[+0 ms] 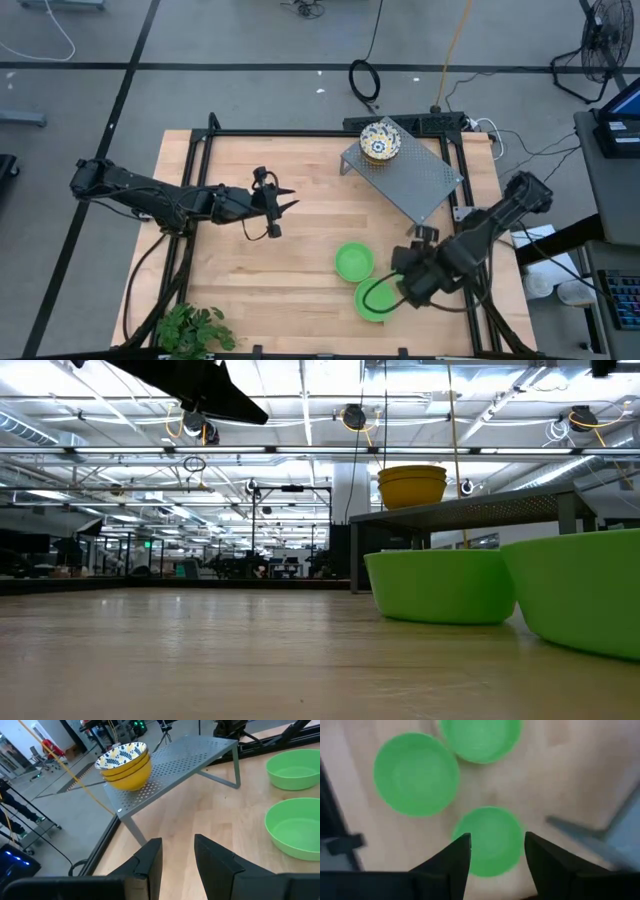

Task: Pick & Place Mini bowls
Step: Put the right green bowl on the shelf

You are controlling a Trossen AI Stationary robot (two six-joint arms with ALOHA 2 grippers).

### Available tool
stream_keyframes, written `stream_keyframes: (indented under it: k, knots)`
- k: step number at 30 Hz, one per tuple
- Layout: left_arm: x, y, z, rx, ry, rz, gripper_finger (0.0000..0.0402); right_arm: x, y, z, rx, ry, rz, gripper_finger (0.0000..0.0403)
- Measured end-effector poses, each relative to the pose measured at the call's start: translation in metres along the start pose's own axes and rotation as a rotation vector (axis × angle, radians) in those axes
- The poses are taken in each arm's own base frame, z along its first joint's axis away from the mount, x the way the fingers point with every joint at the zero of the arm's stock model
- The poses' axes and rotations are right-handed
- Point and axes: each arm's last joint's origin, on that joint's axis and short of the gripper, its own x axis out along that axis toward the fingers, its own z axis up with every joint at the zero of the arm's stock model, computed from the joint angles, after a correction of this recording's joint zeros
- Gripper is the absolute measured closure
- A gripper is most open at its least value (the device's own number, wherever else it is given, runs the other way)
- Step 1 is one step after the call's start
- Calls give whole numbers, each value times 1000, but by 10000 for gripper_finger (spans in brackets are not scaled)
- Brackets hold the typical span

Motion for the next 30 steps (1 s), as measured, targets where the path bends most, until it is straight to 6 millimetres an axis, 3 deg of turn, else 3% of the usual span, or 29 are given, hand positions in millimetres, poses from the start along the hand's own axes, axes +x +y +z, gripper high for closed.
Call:
stream_keyframes:
  k: [8,15,23,30]
  knots:
    - [0,-1,1,46,-21,-48,284,42,-34,-34,213,71,-64,254]
    - [1,0,1,88,-26,-44,284,65,-61,-69,408,-22,140,268]
    - [4,7,0,54,-14,-18,284,114,-64,-90,423,65,136,299]
    - [5,9,-1,24,-8,-8,284,124,-60,-89,436,35,182,302]
